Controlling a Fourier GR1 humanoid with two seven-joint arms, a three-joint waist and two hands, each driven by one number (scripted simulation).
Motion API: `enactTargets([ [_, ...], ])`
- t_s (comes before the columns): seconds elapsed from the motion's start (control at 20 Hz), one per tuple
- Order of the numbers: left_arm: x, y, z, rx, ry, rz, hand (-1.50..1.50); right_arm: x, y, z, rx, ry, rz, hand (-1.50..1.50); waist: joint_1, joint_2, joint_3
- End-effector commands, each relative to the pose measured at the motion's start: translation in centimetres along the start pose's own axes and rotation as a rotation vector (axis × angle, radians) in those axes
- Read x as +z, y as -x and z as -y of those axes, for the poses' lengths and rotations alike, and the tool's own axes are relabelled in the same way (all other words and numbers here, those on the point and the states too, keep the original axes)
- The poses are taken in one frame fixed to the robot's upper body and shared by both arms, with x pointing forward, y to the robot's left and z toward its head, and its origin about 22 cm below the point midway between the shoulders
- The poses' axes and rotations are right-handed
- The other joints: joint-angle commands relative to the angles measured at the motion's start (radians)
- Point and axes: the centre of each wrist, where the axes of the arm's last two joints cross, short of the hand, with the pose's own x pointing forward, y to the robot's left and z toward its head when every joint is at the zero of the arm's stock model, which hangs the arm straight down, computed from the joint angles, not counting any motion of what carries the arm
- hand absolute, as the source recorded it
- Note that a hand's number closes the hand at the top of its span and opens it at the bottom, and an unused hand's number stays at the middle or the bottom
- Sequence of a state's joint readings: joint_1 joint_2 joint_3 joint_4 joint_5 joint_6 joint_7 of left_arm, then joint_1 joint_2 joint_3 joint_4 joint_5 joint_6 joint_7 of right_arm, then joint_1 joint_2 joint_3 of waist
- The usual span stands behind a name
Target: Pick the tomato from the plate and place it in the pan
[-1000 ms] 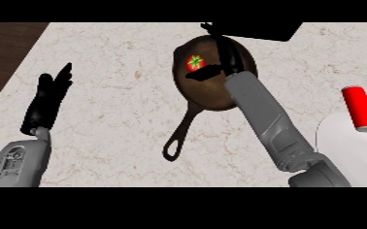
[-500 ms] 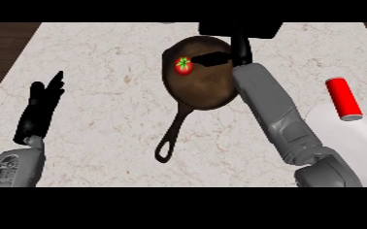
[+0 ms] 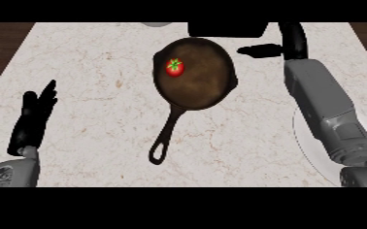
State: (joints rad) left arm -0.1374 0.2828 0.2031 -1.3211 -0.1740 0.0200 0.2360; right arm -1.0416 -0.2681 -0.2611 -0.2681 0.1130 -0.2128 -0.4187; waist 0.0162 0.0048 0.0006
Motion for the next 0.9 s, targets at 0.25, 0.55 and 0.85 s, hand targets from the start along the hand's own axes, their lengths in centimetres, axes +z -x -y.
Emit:
enactTargets([
  [0.25,0.2,-0.6,-0.2,-0.004,-0.025,0.007,0.00,1.5,2.4,11.8,-0.009,-0.053,0.004,-1.50,-0.012,-0.003,0.000],
  [0.55,0.7,-0.4,0.6,-0.013,-0.008,-0.005,0.00,2.0,1.3,17.7,0.021,-0.091,-0.007,-1.50,-0.008,-0.003,0.000],
  [0.85,0.1,0.7,-1.8,0.011,0.002,-0.024,0.00,6.0,3.5,24.3,0.044,-0.101,0.008,-1.50,-0.007,-0.001,0.000],
])
